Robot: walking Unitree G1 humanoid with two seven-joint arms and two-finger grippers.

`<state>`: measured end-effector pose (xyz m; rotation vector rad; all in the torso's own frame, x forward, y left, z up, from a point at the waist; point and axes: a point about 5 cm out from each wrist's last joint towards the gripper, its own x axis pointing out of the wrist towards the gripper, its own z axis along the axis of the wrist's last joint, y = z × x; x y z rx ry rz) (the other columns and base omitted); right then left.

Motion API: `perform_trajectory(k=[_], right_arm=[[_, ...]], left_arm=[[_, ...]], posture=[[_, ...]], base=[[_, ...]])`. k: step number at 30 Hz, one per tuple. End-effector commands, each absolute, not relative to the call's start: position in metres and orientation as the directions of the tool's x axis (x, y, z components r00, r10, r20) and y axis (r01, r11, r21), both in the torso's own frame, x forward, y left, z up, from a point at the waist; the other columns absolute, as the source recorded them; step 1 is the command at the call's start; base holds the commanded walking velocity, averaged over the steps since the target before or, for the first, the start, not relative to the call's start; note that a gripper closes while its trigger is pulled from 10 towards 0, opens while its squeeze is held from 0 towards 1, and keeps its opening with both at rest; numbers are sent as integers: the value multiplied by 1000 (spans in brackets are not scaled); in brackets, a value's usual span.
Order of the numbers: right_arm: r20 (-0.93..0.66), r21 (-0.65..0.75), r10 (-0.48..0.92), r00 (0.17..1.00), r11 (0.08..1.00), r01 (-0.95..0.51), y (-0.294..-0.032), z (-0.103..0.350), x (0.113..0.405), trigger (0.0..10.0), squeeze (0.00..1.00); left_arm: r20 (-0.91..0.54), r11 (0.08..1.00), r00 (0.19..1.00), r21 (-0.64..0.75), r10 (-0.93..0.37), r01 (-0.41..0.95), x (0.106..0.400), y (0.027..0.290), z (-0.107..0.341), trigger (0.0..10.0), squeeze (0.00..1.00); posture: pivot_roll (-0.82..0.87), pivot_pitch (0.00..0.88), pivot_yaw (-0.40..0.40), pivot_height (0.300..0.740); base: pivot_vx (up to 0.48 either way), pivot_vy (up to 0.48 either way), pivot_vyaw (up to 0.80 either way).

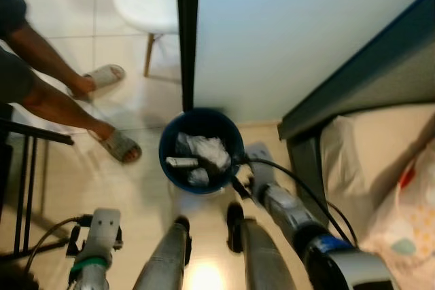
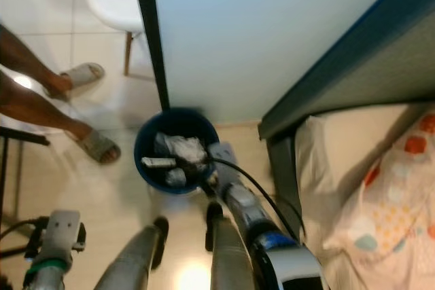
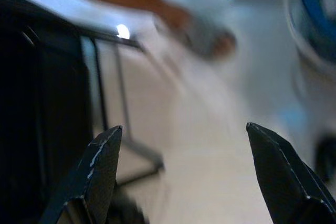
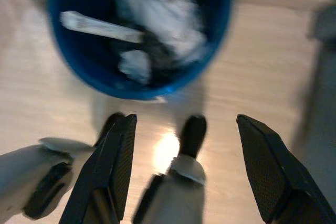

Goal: Clean up the room

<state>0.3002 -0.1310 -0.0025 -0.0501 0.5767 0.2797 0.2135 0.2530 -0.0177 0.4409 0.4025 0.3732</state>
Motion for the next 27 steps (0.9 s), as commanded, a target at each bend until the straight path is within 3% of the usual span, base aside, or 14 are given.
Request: perform_trajectory(k=[1, 8, 12, 16, 18, 22, 27], right_arm=[[-637, 27, 196, 745, 972, -233, -142, -26, 276, 10000, 0], [-747, -61, 103, 657, 973, -223, -164, -53, 241, 10000, 0], [-805, -99, 46, 592, 973, -210, -175, -67, 219, 10000, 0], [-817, -111, 34, 575, 970, -215, -178, -70, 214, 10000, 0], [-830, -129, 23, 558, 964, -232, -181, -72, 209, 10000, 0], [-833, -135, 19, 553, 962, -236, -182, -73, 208, 10000, 0], [-830, -135, 23, 557, 961, -240, -180, -72, 211, 10000, 0]], left_arm=[[-389, 846, 815, 489, 430, -213, 199, 253, -35, 10000, 0], [-488, 868, 780, 476, 392, -139, 205, 254, -44, 10000, 0], [-646, 920, 688, 383, 331, -84, 181, 241, -67, 10000, 0], [-697, 933, 642, 350, 318, -82, 170, 238, -75, 10000, 0], [-788, 942, 519, 309, 331, -131, 138, 235, -91, 10000, 0], [-814, 941, 473, 298, 338, -161, 127, 235, -96, 10000, 0], [-819, 940, 463, 298, 340, -165, 123, 237, -97, 10000, 0]], posture=[[20, 174, -22, 740], [-6, 114, -8, 740], [-28, 74, 6, 740], [-32, 61, 9, 740], [-44, 36, 15, 740], [-44, 36, 15, 740], [-43, 30, 19, 740]], base=[[0, 0, 0], [0, 0, -571], [0, 0, -800], [0, 0, -800], [0, 0, -800], [0, 0, -800], [-442, 0, -800]])
